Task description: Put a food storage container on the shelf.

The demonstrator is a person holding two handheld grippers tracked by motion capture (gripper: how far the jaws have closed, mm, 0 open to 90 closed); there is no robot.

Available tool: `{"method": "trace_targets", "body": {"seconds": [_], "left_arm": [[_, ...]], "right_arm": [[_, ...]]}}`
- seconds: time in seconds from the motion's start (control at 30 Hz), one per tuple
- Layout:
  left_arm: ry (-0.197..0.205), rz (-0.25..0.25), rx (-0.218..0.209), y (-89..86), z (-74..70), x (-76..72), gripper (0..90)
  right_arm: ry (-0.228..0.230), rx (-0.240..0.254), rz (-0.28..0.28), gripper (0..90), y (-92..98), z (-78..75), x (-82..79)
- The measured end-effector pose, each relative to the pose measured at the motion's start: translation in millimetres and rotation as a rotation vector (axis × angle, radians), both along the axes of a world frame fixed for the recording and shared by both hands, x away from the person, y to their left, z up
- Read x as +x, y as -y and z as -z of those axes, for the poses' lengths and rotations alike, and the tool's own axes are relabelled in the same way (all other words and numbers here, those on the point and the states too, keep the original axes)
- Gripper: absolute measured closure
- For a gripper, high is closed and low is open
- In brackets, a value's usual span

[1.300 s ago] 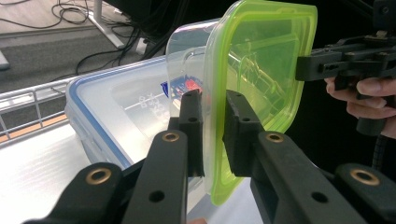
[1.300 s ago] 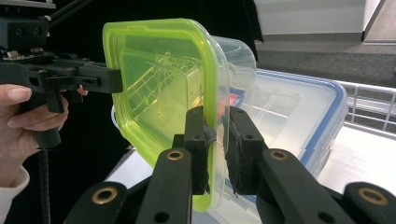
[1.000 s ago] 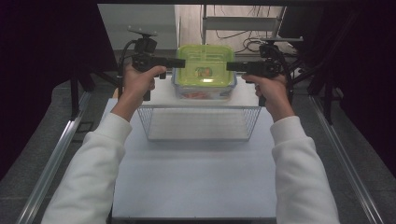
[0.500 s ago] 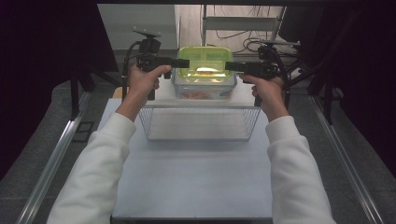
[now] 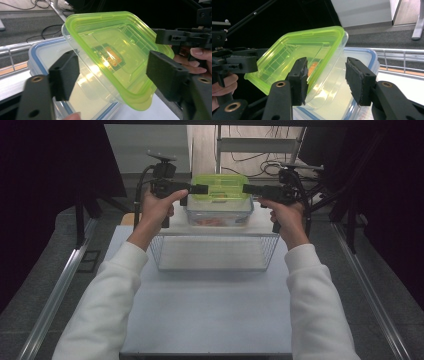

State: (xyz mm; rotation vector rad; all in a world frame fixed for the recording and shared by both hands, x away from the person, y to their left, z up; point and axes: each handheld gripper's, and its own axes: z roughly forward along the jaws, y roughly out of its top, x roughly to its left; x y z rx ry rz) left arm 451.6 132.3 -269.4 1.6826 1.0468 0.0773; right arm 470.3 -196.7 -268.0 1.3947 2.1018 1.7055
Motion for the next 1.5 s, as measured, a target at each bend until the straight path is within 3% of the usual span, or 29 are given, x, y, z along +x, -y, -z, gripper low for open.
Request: {"method": "trace_targets", "body": {"seconds": [0.13,0.43,0.53,0.57,0.73,0.83,1.0,1.13,1.5], "left_arm": [[0.007,0.007,-0.001,0.7,-0.2,-0.5,14.4],[0.025,-0.015,-0.007,-11.8,-4.1,-6.5,10.1],[0.036,-0.019,-0.016,-17.8,-3.7,-14.1,11.4],[0.038,-0.011,-0.017,-20.3,-3.0,-16.7,11.9],[0.027,-0.005,-0.005,-31.7,3.7,-28.5,14.1],[0.026,-0.002,-0.007,-36.5,7.1,-33.8,15.5],[0.014,0.003,-0.005,-39.4,12.3,-36.9,15.5],[0.014,0.01,-0.001,-39.0,13.2,-39.0,15.5],[0.007,0.008,0.0,-39.9,16.5,-40.0,15.5]], "right_arm": [[0.01,0.006,0.005,50.5,1.5,-1.5,-1.0],[0.042,0.022,0.02,53.1,11.5,-8.8,-11.2],[0.046,0.019,0.03,63.8,17.7,-9.6,-21.4],[0.039,0.008,0.017,73.4,21.0,-7.0,-28.7],[0.005,-0.056,-0.017,86.3,22.5,1.9,-42.4],[-0.01,-0.085,-0.068,88.9,15.4,10.7,-49.0],[0.018,-0.107,-0.144,89.0,-10.4,17.5,-52.6],[0.04,-0.108,-0.156,88.9,-28.5,18.6,-47.3],[0.078,-0.114,-0.169,89.0,-52.8,23.5,-43.5]]}}
